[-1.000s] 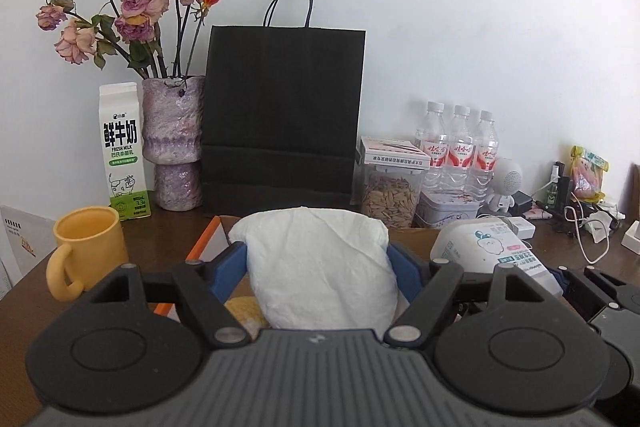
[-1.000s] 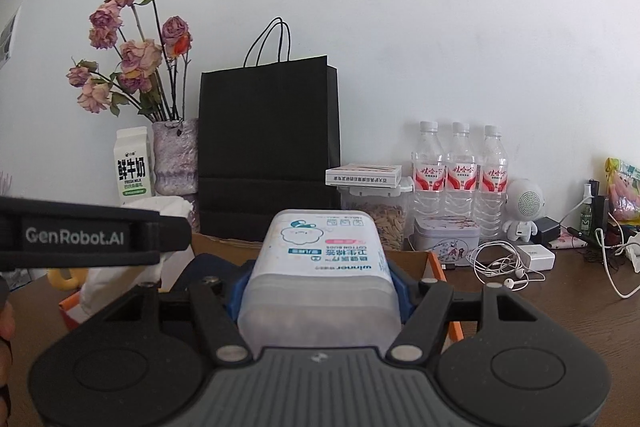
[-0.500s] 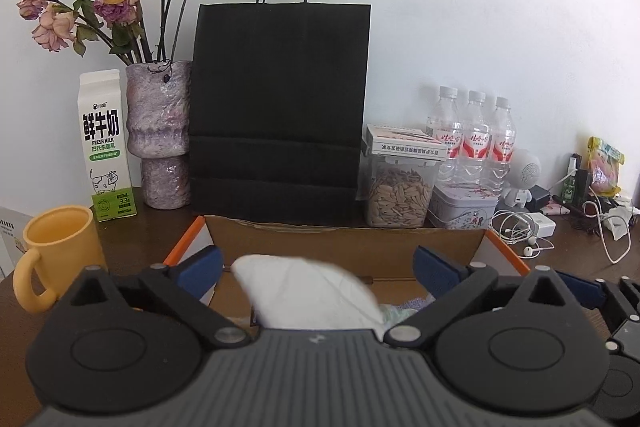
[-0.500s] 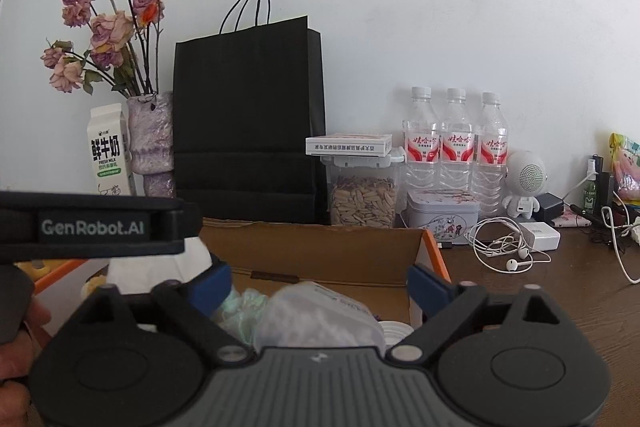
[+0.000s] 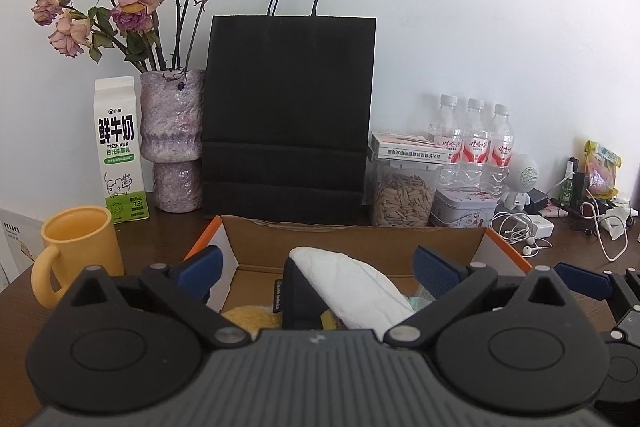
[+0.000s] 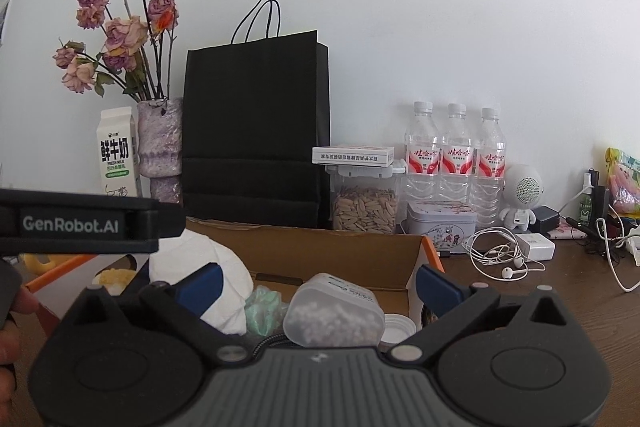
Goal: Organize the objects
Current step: 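Carry the white bottle and tissue into the box and open both grippers, then withdraw both grippers from the box toward the white caps on the table, then close the right gripper on the orange item while the left grasps a white cap, then carry the orange item and white cap into the box and open both grippers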
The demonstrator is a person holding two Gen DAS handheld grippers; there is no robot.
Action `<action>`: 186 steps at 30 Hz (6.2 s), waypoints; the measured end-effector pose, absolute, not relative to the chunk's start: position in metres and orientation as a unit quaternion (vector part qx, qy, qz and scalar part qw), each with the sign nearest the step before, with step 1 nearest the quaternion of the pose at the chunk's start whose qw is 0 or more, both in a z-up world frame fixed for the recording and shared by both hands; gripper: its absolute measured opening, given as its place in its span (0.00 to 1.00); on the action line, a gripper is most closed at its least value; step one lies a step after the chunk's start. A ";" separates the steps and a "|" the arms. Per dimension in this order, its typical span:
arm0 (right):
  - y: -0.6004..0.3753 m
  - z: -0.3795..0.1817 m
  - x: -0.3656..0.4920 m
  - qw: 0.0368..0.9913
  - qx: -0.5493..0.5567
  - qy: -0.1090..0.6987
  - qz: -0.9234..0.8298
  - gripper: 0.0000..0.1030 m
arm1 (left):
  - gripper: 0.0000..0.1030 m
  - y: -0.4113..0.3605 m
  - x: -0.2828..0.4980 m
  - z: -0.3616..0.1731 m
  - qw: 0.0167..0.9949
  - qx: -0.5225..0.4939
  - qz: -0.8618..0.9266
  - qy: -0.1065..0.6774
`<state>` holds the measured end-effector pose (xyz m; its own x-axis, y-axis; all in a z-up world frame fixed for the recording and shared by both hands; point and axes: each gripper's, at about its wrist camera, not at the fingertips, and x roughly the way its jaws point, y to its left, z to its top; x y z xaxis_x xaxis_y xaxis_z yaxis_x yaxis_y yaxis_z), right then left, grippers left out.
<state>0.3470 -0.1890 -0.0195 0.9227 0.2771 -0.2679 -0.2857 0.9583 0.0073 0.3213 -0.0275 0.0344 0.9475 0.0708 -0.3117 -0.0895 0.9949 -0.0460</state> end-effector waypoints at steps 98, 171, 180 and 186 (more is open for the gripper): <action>-0.232 -0.049 0.243 0.955 -0.069 0.226 0.180 0.09 | 1.00 0.000 0.250 -0.036 0.950 0.004 0.048 0.309; -0.184 -0.014 0.339 0.968 -0.035 0.157 0.191 0.09 | 0.07 0.005 0.319 0.030 0.984 -0.034 0.007 0.177; -0.191 -0.017 0.339 0.972 -0.029 0.166 0.163 0.61 | 0.96 0.004 0.315 0.029 0.984 -0.020 0.046 0.171; -0.191 -0.015 0.329 0.979 -0.033 0.137 0.150 1.00 | 1.00 0.006 0.310 0.032 0.986 -0.024 0.054 0.153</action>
<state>0.3286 -0.1914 -0.0146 0.9175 0.2853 -0.2772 -0.3031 0.9527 -0.0227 0.3102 0.0058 0.0315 0.9474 0.0986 -0.3044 -0.1133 0.9931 -0.0309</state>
